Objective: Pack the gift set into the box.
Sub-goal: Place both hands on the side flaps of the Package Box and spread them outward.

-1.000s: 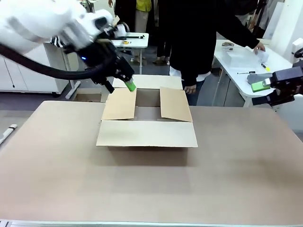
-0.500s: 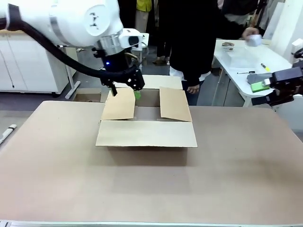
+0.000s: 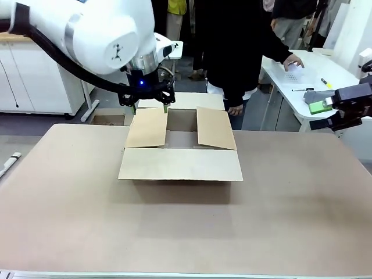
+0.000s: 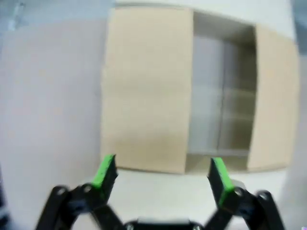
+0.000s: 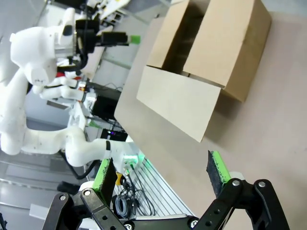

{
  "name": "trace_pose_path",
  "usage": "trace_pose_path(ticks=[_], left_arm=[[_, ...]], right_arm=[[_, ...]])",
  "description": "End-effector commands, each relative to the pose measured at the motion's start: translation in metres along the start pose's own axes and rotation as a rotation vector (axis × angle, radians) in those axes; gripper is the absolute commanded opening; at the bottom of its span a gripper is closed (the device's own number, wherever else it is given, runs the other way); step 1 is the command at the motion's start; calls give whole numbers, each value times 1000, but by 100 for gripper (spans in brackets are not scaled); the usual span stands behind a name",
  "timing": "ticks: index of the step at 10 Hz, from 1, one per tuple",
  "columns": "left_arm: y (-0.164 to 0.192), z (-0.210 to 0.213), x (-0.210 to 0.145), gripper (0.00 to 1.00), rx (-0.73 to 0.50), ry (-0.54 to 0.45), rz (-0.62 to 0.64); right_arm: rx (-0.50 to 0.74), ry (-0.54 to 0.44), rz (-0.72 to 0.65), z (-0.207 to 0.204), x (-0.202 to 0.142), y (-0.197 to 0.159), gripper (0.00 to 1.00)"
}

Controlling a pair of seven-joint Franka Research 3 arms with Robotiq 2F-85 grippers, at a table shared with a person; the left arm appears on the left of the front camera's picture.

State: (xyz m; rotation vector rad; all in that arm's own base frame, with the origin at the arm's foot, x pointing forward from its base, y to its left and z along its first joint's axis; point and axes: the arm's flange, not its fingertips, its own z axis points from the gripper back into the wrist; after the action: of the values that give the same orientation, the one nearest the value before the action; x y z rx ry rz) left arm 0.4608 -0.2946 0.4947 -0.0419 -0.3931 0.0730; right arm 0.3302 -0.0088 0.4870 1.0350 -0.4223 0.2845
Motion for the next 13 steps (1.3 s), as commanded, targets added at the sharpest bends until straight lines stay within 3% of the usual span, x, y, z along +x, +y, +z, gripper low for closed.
trace_pose_path(ticks=[1,2,7,13], left_arm=[[-59,-32,1,100,253,-66,235],[-64,-43,10,100,307,-62,238],[-94,-93,40,100,306,-59,22],[-99,-124,41,100,434,105,-171]], right_arm=[[25,-19,27,-1,4,-1,100],[25,-19,27,-1,4,-1,100],[25,-19,27,-1,4,-1,100],[25,-19,27,-1,4,-1,100]])
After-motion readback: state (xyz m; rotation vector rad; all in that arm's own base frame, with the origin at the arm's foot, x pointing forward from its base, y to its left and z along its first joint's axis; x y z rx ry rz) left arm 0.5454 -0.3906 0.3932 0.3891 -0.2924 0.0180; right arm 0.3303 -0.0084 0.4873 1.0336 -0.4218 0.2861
